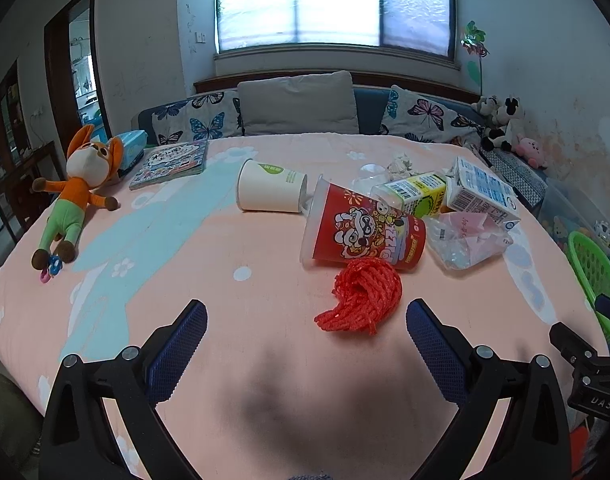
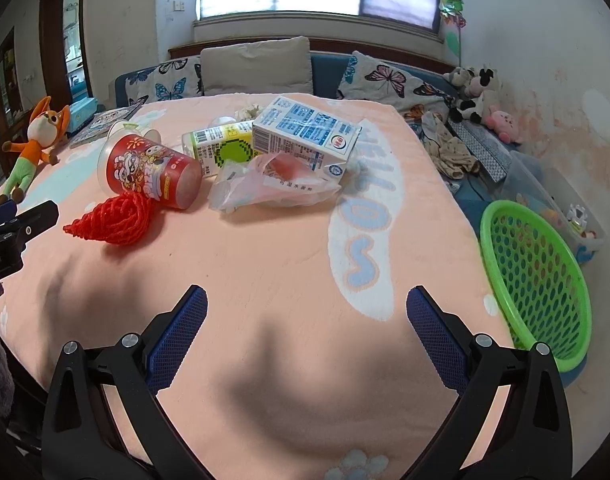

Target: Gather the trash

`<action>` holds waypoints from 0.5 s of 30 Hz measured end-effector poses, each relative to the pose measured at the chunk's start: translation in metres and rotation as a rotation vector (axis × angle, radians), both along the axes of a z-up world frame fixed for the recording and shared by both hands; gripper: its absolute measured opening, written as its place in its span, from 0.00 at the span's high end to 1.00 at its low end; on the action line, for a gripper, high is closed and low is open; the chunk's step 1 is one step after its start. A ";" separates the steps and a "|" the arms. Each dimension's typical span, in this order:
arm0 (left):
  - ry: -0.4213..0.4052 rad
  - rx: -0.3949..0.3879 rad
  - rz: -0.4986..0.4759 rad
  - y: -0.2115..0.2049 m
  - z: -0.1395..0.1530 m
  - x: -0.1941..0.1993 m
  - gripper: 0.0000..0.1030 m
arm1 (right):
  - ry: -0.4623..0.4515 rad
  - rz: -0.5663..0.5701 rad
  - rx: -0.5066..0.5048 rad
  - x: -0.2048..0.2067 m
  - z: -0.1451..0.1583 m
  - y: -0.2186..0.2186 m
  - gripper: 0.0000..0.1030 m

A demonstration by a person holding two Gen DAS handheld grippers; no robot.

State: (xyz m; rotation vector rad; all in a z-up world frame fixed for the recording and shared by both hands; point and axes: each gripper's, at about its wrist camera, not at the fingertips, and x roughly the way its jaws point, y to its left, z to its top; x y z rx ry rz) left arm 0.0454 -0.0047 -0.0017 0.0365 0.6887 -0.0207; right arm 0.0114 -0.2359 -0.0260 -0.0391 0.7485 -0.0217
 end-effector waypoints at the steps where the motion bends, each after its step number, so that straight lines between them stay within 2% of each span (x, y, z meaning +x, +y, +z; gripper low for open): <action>1: 0.001 0.001 0.000 0.000 0.001 0.001 0.06 | -0.001 0.001 -0.004 0.002 0.001 0.000 0.04; 15: 0.027 -0.009 0.005 0.002 0.004 0.018 0.06 | -0.002 0.033 -0.031 0.020 0.009 -0.005 0.05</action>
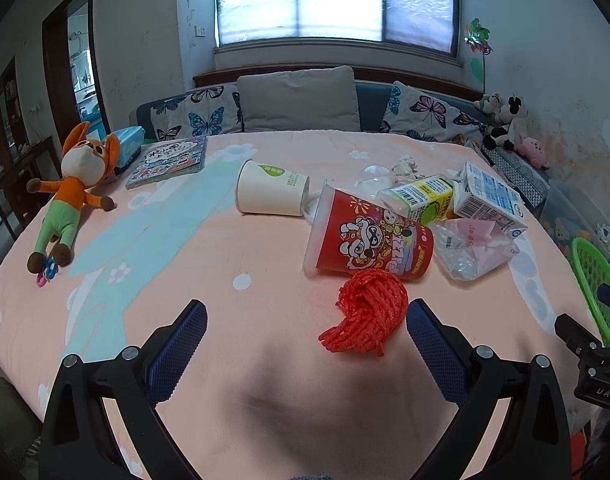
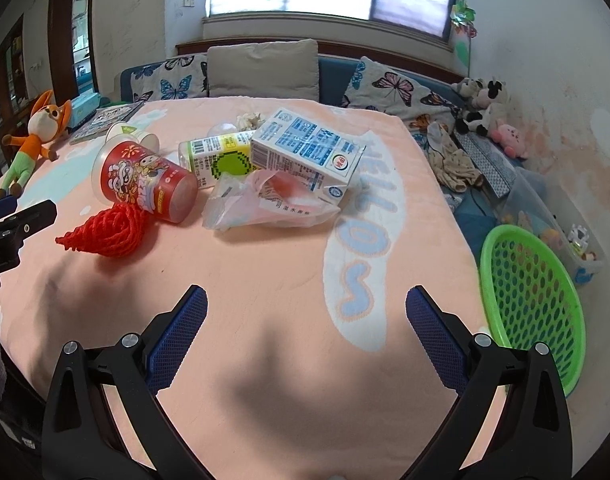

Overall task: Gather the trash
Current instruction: 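Grasp the red net bag with left gripper while right grasps clear plastic bag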

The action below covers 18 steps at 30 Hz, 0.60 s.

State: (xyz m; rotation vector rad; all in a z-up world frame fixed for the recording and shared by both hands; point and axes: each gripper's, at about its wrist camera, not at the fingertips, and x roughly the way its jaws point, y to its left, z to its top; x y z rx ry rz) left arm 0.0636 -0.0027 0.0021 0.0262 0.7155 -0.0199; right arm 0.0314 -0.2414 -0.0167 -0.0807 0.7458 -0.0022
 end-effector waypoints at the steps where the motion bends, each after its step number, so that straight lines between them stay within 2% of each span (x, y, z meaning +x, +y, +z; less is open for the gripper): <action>1: 0.001 0.000 0.000 0.000 0.000 0.001 0.06 | 0.001 0.001 0.002 0.001 0.000 0.000 0.05; 8: 0.010 0.007 -0.010 -0.004 0.000 0.008 0.06 | 0.006 0.007 0.011 0.006 0.002 -0.002 0.06; 18: 0.031 0.003 -0.010 -0.004 0.004 0.025 0.06 | 0.002 0.042 0.009 0.036 0.012 -0.009 0.09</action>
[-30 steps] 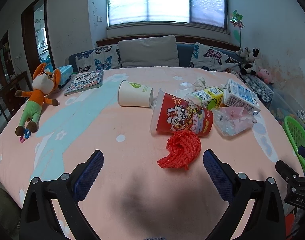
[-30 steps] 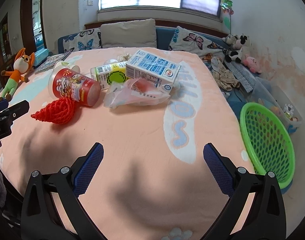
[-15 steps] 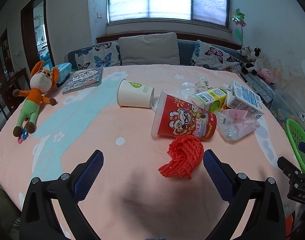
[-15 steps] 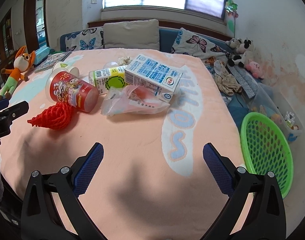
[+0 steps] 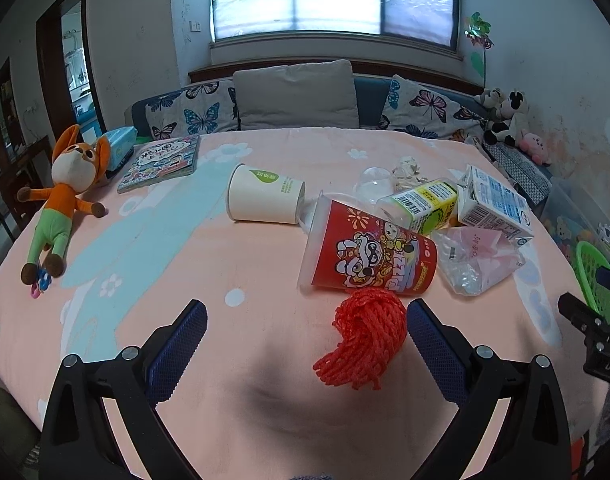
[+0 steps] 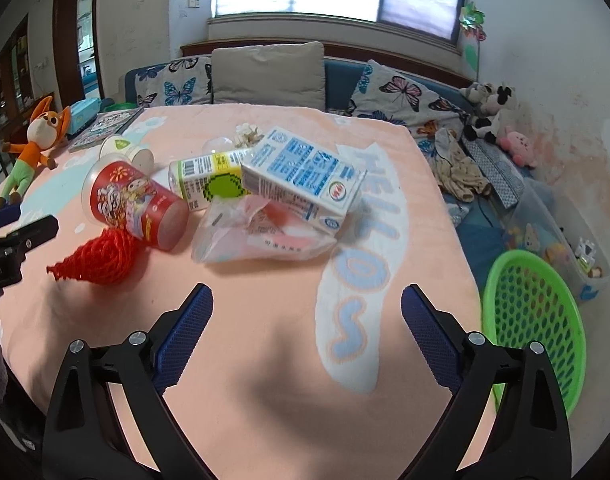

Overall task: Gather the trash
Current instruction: 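Grasp the red net bag with left gripper while right grasps clear plastic bag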

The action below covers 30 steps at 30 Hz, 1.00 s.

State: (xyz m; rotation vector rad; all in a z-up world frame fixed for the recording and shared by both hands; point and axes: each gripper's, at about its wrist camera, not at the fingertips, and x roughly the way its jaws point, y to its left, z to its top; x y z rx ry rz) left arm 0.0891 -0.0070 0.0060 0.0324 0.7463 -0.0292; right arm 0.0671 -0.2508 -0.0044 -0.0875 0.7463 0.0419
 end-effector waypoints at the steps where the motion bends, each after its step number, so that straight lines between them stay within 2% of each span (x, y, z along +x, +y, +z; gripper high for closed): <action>1: 0.002 0.001 -0.001 0.000 0.000 0.001 0.06 | 0.001 0.006 0.000 0.003 0.001 0.000 0.10; 11: 0.032 0.014 -0.022 0.002 -0.006 0.011 0.06 | 0.026 0.098 -0.016 0.041 0.005 0.007 0.19; 18: 0.060 0.009 -0.057 -0.001 -0.017 0.010 0.06 | 0.088 0.189 0.045 0.052 -0.008 0.023 0.30; 25: 0.089 0.010 -0.125 -0.011 -0.027 0.009 0.06 | 0.112 0.274 -0.013 0.063 -0.028 0.047 0.28; 30: 0.105 0.046 -0.165 -0.024 -0.039 0.017 0.07 | 0.121 0.287 -0.121 0.075 -0.044 0.057 0.26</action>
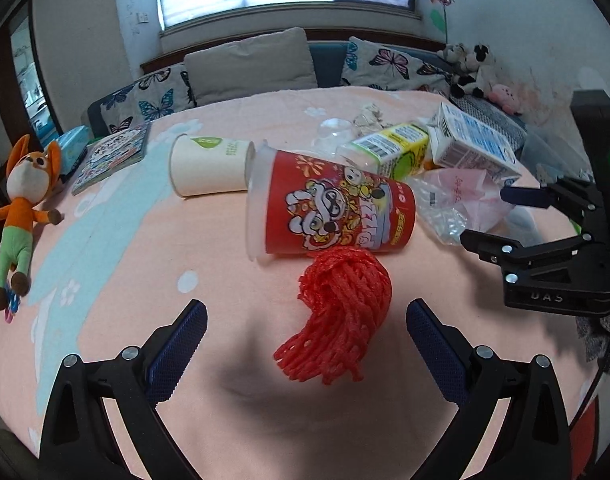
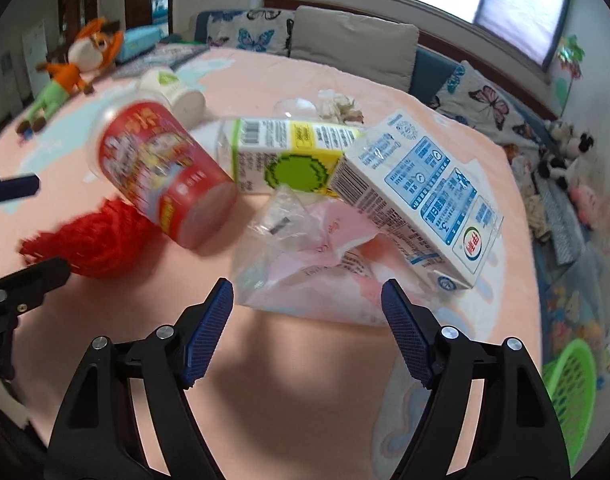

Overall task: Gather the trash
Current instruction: 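Grasp the red net bag with left gripper while right grasps clear plastic bag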

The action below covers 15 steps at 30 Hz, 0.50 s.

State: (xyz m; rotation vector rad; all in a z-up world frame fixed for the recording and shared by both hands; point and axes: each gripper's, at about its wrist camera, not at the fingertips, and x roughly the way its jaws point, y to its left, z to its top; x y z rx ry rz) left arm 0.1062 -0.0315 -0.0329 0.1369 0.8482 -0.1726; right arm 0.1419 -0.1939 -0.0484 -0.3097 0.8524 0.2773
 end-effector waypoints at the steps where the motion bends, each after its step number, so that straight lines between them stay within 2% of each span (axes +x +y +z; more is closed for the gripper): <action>1: 0.007 -0.002 -0.007 -0.002 -0.002 0.002 0.07 | 0.001 0.000 -0.011 0.002 -0.003 0.000 0.28; 2: 0.012 -0.005 -0.014 -0.003 -0.003 0.004 0.07 | -0.002 -0.002 -0.014 0.002 -0.004 -0.001 0.28; 4: 0.014 -0.003 -0.028 -0.007 -0.006 0.009 0.10 | -0.011 -0.006 -0.029 0.002 -0.007 -0.002 0.40; 5: 0.014 0.001 -0.035 -0.009 -0.007 0.010 0.15 | -0.010 -0.006 -0.023 0.001 -0.007 -0.005 0.44; 7: 0.029 0.005 -0.052 -0.014 -0.010 0.014 0.30 | 0.002 -0.009 0.003 0.000 -0.007 -0.009 0.60; 9: 0.046 -0.010 -0.065 -0.015 -0.012 0.017 0.34 | 0.015 -0.003 0.052 -0.002 -0.005 -0.013 0.62; 11: 0.048 -0.014 -0.071 -0.015 -0.013 0.018 0.40 | 0.010 -0.016 0.070 -0.006 -0.001 -0.019 0.69; 15: 0.062 -0.032 -0.082 -0.016 -0.015 0.020 0.53 | 0.015 -0.033 0.101 -0.012 0.003 -0.025 0.70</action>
